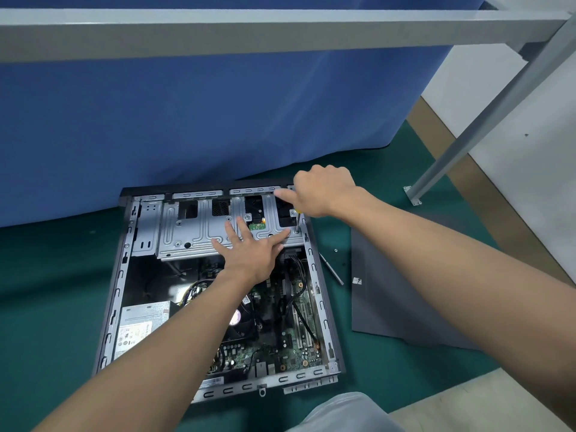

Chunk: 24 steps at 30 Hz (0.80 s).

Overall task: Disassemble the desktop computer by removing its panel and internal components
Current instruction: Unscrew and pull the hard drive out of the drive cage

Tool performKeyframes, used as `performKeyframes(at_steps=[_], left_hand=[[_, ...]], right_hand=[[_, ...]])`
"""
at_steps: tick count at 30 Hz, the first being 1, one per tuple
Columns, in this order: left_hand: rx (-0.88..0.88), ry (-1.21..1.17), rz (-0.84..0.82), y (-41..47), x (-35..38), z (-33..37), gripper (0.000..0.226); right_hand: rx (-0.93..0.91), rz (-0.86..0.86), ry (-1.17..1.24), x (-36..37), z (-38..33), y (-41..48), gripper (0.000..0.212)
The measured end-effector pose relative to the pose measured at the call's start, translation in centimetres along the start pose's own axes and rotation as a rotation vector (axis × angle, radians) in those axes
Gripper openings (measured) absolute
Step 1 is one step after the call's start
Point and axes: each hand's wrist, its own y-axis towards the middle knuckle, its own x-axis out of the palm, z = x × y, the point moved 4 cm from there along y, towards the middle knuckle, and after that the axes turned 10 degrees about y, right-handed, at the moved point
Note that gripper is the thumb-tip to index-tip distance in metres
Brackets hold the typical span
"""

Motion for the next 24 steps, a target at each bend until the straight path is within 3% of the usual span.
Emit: performKeyframes(at_steps=[5,7,11,15,17,21,24], left_hand=[[0.002,0.006,0.006,0.10,0.03,0.01,0.044],[-0.001,0.006,0.004,0.15,0.07,-0.02,0.043],[-0.003,0.001,0.003,0.15,0.12,-0.02,0.043],[0.001,0.006,0.006,0.13,0.11,-0.06,0.043],[0.000,0.008,0.006,0.18,0.14,-0.03,0.043],[-0.002,0.002,0.004,0.21,0.17,-0.01,0.043],[-0.002,0.001,0.005,0.19,0.19,-0.06,0.042]], right_hand=[[-0.048,-0.062,0.114,-0.15,0.05,-0.05,0.017],[-0.026,-0.085,0.126,-0.22,0.14,0.02,0.019],[0.002,0.022,-0.006,-0.07,0.26,-0.02,0.046],[-0.033,-0.025,0.086,-0.04,0.25,-0.04,0.022],[-0.008,-0.083,0.141,-0.03,0.44,-0.02,0.020],[0.032,-0.017,0.008,-0.12,0.73,0.01,0.041],[-0.021,-0.009,0.032,-0.15,0.57,0.08,0.021]])
